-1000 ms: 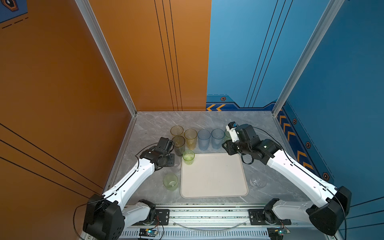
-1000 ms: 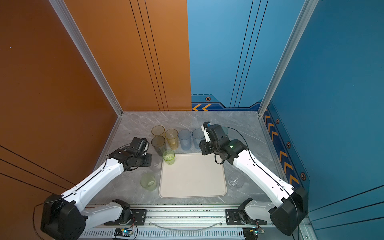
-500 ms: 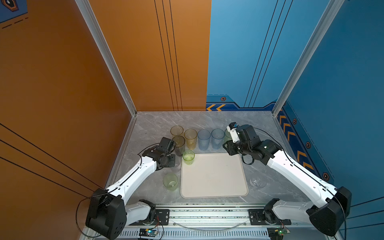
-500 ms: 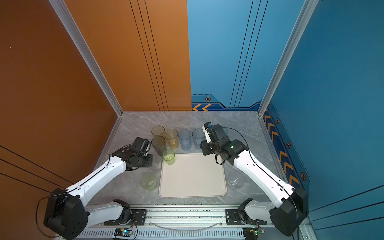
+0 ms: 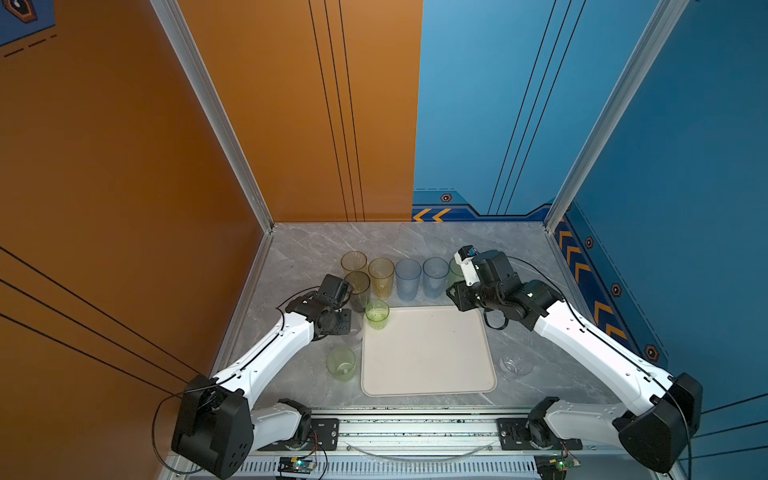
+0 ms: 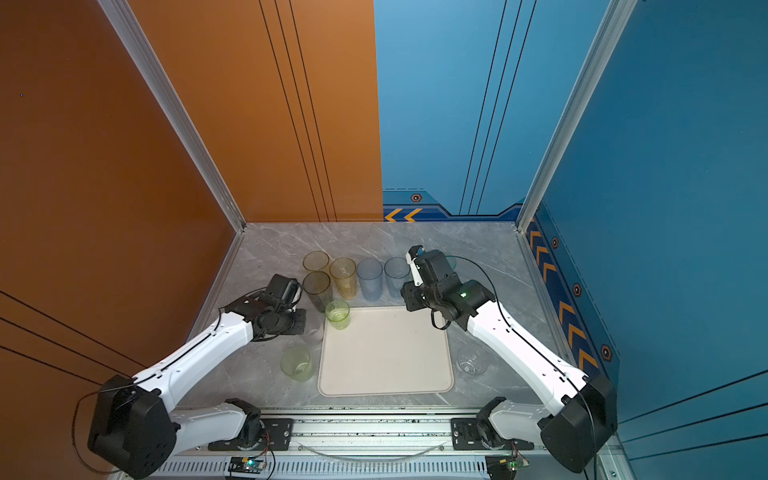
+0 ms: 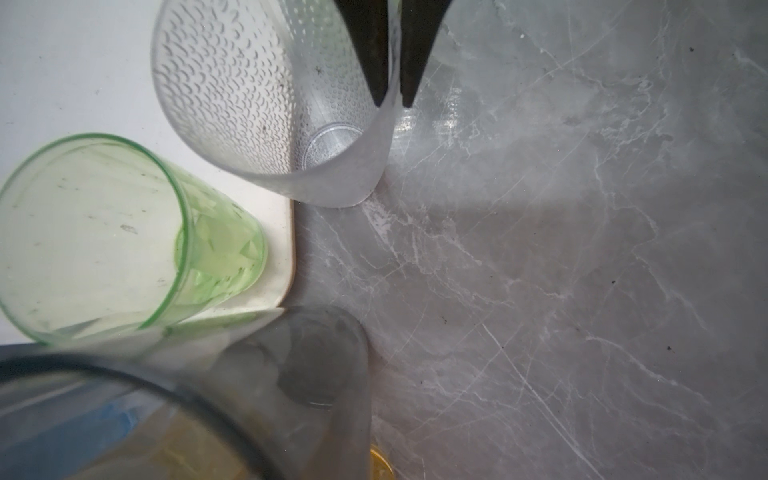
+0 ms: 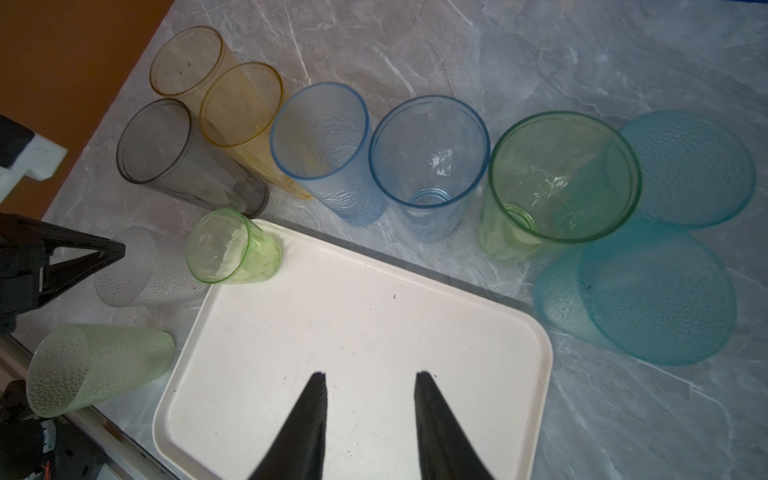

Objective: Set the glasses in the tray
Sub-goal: 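Lower left gripper to frosted clear cup while right arm withdraws toward far cups, then grasp the frosted clear cup with the left gripper and lift it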

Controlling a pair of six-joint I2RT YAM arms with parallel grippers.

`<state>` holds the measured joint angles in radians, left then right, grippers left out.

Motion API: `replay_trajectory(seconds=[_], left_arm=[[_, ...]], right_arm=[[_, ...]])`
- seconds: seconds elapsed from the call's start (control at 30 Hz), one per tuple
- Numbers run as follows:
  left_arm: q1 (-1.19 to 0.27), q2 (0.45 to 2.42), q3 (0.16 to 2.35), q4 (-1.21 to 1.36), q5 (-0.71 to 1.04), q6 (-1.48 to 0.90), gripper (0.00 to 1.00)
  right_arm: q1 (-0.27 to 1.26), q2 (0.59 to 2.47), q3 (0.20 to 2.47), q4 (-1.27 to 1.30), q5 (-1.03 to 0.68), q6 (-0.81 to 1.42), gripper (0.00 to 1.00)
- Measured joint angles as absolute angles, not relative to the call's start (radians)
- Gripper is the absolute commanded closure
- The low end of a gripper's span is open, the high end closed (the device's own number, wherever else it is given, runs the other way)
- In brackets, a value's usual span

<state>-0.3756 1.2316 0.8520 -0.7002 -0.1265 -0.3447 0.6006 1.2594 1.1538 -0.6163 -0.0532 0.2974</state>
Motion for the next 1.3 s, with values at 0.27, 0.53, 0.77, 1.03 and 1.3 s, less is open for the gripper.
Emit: replay_trajectory(seconds=[0.27,0.53,0.77,1.03,1.3], left_arm=[[-0.386,1.191,0.855,-0.729,-0.151,-0.336,0.92],[-0.387,1.063,0.920,-0.789,-0.202,-0.319,0.92],[-0.420,1.007,1.024,-0.848,-0.215,-0.307,0.92],[-0.579,1.026,1.168,-0.870,-0.224,-0.299,0.92],[-0.749,1.273,1.314,-0.874,-0.231,-0.255,0.92]], right_arm=[[0.599,1.240,1.148,-0.616,-0.053,0.299,0.66],[0.595,1.237,1.147,-0.616,-0.053,0.312,0.66],[0.576,1.226,1.142,-0.616,-0.049,0.313,0.66],[0.479,1.170,1.119,-0.619,-0.049,0.316,0.66],[0.409,1.146,1.094,-0.621,-0.049,0.317,0.66]])
